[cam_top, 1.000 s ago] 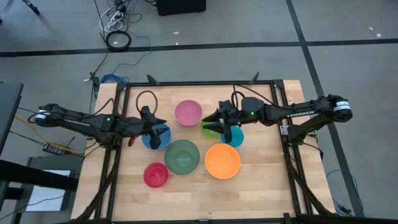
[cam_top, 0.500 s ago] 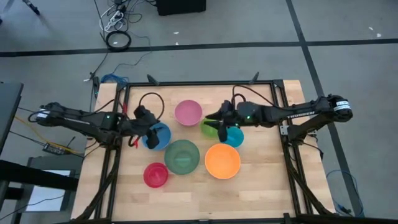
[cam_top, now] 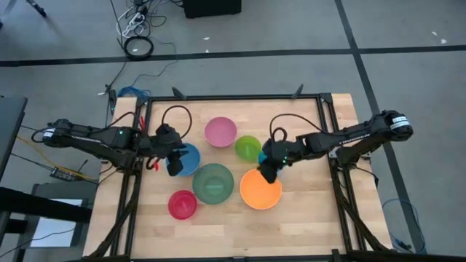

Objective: Nest bowls inside each other
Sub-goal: Stack the orange bowl on top of the dark green bowl

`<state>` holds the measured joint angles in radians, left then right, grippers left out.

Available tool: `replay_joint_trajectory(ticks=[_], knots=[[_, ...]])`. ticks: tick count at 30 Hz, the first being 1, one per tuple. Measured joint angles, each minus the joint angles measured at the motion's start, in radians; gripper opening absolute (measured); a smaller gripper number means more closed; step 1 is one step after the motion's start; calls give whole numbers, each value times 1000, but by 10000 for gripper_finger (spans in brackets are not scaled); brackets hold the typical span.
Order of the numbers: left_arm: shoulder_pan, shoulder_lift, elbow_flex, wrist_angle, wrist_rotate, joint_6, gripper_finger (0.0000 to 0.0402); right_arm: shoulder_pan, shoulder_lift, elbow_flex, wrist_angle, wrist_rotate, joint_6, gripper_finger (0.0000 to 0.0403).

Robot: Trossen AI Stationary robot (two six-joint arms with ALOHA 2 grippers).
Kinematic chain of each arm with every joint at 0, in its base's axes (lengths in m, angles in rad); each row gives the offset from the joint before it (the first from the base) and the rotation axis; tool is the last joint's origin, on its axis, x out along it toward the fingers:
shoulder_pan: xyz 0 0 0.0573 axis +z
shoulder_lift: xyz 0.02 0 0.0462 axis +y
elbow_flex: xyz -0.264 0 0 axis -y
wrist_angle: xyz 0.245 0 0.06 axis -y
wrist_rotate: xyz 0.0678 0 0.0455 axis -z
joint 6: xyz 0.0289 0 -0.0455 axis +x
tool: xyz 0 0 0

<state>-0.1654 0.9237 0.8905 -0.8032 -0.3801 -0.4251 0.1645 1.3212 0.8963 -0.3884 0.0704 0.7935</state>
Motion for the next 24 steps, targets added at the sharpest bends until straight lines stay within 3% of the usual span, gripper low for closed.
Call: replay_joint_trajectory(ticks=[5,10,24], knots=[[0,0,0,0,0,0,130,67,0,0,-145,-87,162,155],[0,0,0,6,-8,0,137,125,0,0,-284,-93,292,177],[0,0,-1,8,-24,-2,137,156,2,-2,-356,42,412,180]])
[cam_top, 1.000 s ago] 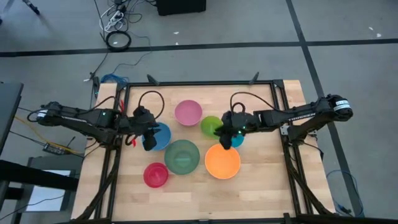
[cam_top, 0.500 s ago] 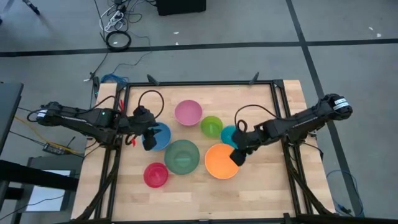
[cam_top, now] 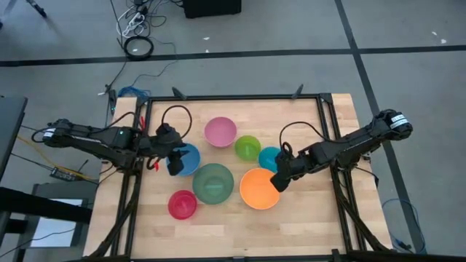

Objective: Nest bowls inside each other
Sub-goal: Stack the orange bowl on top of the dark green bowl

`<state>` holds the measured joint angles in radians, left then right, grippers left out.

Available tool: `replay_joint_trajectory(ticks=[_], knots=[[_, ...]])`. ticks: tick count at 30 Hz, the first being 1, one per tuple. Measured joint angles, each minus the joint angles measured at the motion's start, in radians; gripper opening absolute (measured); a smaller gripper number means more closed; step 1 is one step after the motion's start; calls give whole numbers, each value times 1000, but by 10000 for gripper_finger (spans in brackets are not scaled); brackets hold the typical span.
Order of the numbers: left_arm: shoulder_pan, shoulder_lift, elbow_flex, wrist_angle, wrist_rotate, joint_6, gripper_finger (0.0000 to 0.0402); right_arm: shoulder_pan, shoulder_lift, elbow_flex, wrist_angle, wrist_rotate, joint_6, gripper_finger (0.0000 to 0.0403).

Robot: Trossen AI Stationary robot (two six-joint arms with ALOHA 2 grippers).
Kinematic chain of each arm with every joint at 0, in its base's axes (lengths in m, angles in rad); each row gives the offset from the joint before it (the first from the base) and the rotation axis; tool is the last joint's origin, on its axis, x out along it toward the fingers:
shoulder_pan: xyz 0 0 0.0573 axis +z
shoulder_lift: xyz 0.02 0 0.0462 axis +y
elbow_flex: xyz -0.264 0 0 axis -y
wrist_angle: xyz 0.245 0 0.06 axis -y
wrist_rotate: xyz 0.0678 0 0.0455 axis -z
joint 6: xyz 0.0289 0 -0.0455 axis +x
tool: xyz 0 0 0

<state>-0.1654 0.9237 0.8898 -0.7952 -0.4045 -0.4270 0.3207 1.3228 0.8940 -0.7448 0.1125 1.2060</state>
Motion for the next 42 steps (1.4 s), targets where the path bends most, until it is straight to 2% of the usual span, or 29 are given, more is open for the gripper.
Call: replay_joint_trajectory(ticks=[6,10,19,23,27,28,32,37,40,42], knots=[[0,0,0,0,-6,-3,137,21,27,0,14,12,34,180],[0,0,0,7,-6,-4,137,41,100,0,67,-33,42,180],[0,0,0,20,-7,-4,137,44,243,-1,130,-34,4,170],[0,0,0,20,-7,-4,137,36,270,-1,157,-50,-13,134],[0,0,0,20,-14,-2,137,30,261,-1,199,-79,-59,32],[0,0,0,21,-17,0,137,30,252,1,203,-86,-71,16],[0,0,0,21,-18,0,137,24,201,29,147,-113,-94,4],[0,0,0,24,-19,1,137,-3,103,157,-27,-93,-171,1],[0,0,0,45,-48,17,137,-63,89,238,22,-26,-295,1],[0,0,0,67,-70,33,137,-116,123,273,105,9,-402,1]])
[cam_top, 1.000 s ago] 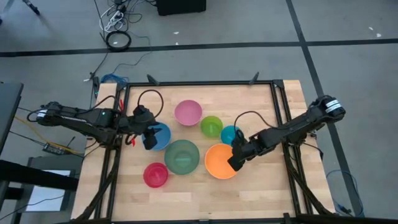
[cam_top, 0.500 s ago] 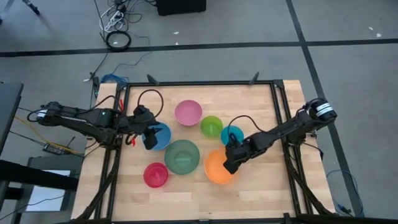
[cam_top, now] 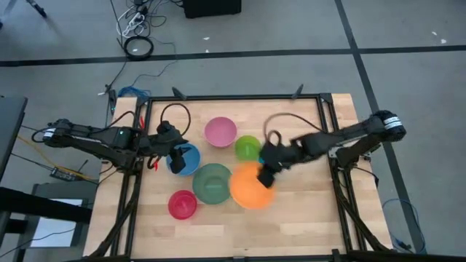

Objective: Nest bowls inside each other
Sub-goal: Stack the orange bowl on top of the dark green bowl

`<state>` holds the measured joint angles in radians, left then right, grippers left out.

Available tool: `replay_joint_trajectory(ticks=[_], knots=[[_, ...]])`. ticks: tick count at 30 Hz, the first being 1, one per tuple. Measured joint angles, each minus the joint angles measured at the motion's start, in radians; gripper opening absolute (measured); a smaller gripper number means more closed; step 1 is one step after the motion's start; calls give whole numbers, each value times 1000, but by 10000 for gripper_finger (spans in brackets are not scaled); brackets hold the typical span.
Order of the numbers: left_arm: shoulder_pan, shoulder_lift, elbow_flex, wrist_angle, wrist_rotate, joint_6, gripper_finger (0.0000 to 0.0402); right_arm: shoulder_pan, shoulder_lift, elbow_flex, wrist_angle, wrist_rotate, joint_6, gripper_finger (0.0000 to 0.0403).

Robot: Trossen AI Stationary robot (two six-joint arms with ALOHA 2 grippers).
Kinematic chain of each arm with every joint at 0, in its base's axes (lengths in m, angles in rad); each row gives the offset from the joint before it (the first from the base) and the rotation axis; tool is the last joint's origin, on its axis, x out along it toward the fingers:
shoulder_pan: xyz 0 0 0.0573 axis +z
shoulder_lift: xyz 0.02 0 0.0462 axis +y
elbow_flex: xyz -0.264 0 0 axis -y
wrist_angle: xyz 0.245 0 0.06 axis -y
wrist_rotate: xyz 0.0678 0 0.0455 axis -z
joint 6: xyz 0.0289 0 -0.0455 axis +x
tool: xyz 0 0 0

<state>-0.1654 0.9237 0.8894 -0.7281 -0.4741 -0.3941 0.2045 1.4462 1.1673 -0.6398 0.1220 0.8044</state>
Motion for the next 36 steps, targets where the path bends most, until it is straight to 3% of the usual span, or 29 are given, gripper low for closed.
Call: replay_joint_trajectory(ticks=[6,11,17,29,36], knots=[[0,0,0,67,-16,48,137,-122,207,113,267,-99,-247,1],[0,0,0,65,-28,50,137,-160,374,228,253,-140,-321,0],[0,-2,0,82,-30,50,137,-171,487,322,247,-162,-360,0],[0,-2,0,81,-30,50,137,-181,529,348,210,-143,-364,7],[0,-2,0,80,-31,50,137,-178,526,348,160,-164,-342,79]])
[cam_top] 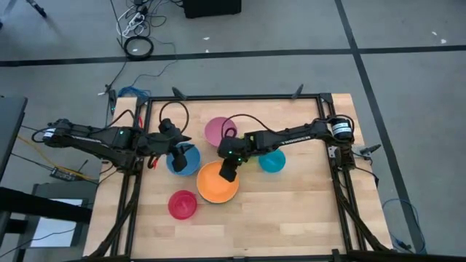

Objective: Nest bowls inside each other
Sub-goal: Stack the orange bowl on top of the dark green bowl, then stack the blue bowl on top of the orange bowl

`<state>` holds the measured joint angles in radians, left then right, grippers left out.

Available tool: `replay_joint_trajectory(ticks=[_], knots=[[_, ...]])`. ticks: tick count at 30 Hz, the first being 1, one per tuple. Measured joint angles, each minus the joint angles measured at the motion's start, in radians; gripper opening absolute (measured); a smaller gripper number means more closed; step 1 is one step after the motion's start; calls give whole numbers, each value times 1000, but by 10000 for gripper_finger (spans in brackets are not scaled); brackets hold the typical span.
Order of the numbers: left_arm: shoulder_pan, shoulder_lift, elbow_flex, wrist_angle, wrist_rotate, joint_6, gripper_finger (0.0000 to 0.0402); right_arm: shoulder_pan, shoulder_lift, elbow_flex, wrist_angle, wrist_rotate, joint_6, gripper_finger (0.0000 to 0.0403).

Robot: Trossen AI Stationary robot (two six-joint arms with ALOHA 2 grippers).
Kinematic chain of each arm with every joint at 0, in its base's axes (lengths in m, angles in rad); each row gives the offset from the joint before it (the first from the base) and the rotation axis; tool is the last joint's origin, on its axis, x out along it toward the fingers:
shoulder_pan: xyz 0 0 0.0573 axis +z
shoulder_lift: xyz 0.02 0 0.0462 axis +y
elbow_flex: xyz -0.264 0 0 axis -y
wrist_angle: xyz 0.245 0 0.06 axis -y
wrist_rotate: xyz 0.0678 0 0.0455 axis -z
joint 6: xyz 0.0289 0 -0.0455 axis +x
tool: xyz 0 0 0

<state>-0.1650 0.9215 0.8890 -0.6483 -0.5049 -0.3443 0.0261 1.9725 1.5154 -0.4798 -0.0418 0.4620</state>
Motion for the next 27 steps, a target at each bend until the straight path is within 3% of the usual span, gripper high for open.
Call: replay_joint_trajectory(ticks=[5,8,14,19,27], knots=[[0,0,0,-6,-8,1,137,0,-14,0,-65,12,15,133],[1,0,0,-71,-71,-16,137,1,-52,0,-103,50,10,152],[63,0,-15,-369,-191,-230,137,37,-204,0,-230,303,-11,158],[146,1,-65,-455,-186,-438,137,78,-330,0,-302,483,7,158],[230,80,-150,-466,-6,-605,137,103,-400,0,-304,516,31,163]])
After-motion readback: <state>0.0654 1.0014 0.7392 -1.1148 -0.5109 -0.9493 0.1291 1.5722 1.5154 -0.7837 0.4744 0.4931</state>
